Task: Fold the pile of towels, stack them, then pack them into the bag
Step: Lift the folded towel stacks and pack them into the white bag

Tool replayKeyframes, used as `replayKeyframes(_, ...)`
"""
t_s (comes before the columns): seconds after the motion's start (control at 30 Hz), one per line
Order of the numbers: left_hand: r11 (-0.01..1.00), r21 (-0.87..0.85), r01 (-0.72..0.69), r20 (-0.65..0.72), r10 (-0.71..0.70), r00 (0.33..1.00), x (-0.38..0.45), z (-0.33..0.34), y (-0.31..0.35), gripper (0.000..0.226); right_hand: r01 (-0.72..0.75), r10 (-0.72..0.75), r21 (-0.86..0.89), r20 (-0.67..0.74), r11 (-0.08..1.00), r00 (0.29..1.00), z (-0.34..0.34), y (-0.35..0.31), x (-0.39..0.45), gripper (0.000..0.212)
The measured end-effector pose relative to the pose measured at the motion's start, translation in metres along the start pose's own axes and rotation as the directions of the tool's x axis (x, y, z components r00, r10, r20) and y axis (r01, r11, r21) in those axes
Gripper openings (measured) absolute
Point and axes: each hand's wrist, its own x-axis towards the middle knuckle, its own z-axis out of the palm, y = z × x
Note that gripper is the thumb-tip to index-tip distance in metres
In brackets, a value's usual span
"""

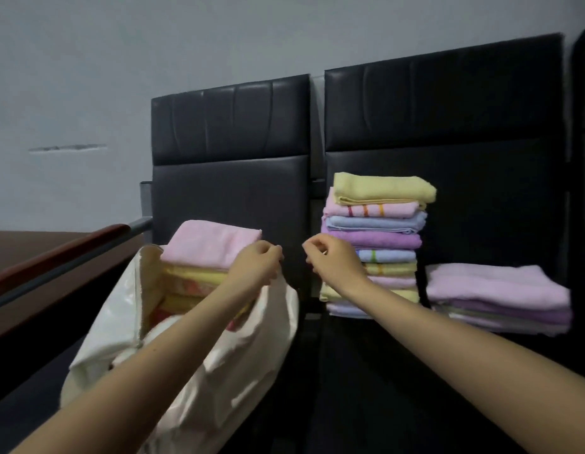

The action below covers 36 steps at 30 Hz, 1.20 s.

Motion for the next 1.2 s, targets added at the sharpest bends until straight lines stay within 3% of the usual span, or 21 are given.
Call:
replayKeyframes(0.17,0.996,-0.024,-0.083,0.29,0.087,0.953,-0.021,0.119,0.041,0.022,-0.164,0.116,-0.111,-0.349,0.98,0.93,-0.142,0.088,-0.032,0.037)
replayKeyframes(0.27,0.985,0.098,-0.142,0.413,0.09,0.906,-0.028,0.196,0.051,0.019,-0.398,0.279,-0.169,-0.478,0.902,0.833,-0.221,0.145,-0.039,0.029)
replayKeyframes(0.33,0.988,0.113,-0.108,0.443,0.047,0.895,-0.031,0.237,0.05,0.03,-0.571,0.421,-0.198,-0.497,0.797,0.759,-0.258,0.177,-0.038,0.034)
replayKeyframes(0.43,0.973,-0.097,0.207,0.437,-0.145,0.888,-0.027,0.282,0.045,0.056,-0.754,0.678,-0.051,-0.402,0.654,0.615,-0.282,0.211,-0.032,0.064)
replayKeyframes(0.5,0.888,-0.248,0.387,0.451,-0.248,0.857,-0.021,0.305,0.045,0.063,-0.772,0.796,0.197,-0.177,0.605,0.578,-0.282,0.215,-0.029,0.081)
replayKeyframes(0.57,0.816,-0.341,0.467,0.433,-0.305,0.848,-0.017,0.318,0.053,0.059,-0.818,0.84,0.23,0.006,0.527,0.542,-0.278,0.217,-0.029,0.094)
replayKeyframes(0.67,0.732,-0.354,0.582,0.489,-0.386,0.782,-0.007,0.323,0.061,0.043,-0.824,0.826,0.162,0.069,0.544,0.559,-0.277,0.224,-0.028,0.074)
replayKeyframes(0.8,0.741,-0.247,0.624,0.583,-0.401,0.707,-0.012,0.319,0.058,0.058,-0.788,0.804,0.392,0.172,0.474,0.569,-0.284,0.232,-0.042,0.054)
replayKeyframes(0.87,0.759,-0.158,0.632,0.647,-0.404,0.647,-0.015,0.314,0.048,0.066,-0.796,0.79,0.367,0.212,0.482,0.576,-0.284,0.234,-0.056,0.049)
replayKeyframes(0.93,0.802,-0.154,0.577,0.677,-0.34,0.653,-0.022,0.294,0.04,0.05,-0.778,0.757,0.289,0.205,0.558,0.62,-0.281,0.229,-0.076,0.049)
replayKeyframes(1.0,0.811,-0.275,0.517,0.649,-0.24,0.722,-0.038,0.284,0.038,0.051,-0.746,0.747,0.322,0.15,0.583,0.648,-0.271,0.223,-0.097,0.05)
replayKeyframes(1.03,0.811,-0.334,0.48,0.547,-0.249,0.799,-0.05,0.29,0.035,0.065,-0.736,0.745,0.339,0.132,0.586,0.654,-0.263,0.219,-0.108,0.051)
replayKeyframes(1.07,0.848,-0.425,0.317,0.34,-0.175,0.924,-0.055,0.282,0.019,0.072,-0.727,0.739,0.339,0.119,0.598,0.663,-0.255,0.216,-0.119,0.054)
replayKeyframes(1.1,0.849,-0.499,0.171,0.12,-0.128,0.984,-0.061,0.284,0.012,0.068,-0.724,0.736,0.339,0.122,0.6,0.666,-0.247,0.21,-0.127,0.059)
replayKeyframes(1.13,0.898,-0.434,0.076,-0.106,-0.135,0.985,-0.069,0.285,0.005,0.063,-0.722,0.727,0.336,0.135,0.606,0.673,-0.239,0.207,-0.133,0.063)
replayKeyframes(1.17,0.891,-0.421,0.169,0.057,-0.16,0.985,-0.075,0.271,-0.004,0.065,-0.731,0.726,0.31,0.156,0.607,0.669,-0.232,0.2,-0.135,0.061)
replayKeyframes(1.2,0.851,-0.408,0.331,0.441,-0.135,0.888,-0.077,0.252,-0.008,0.076,-0.74,0.72,0.262,0.187,0.619,0.668,-0.226,0.193,-0.134,0.055)
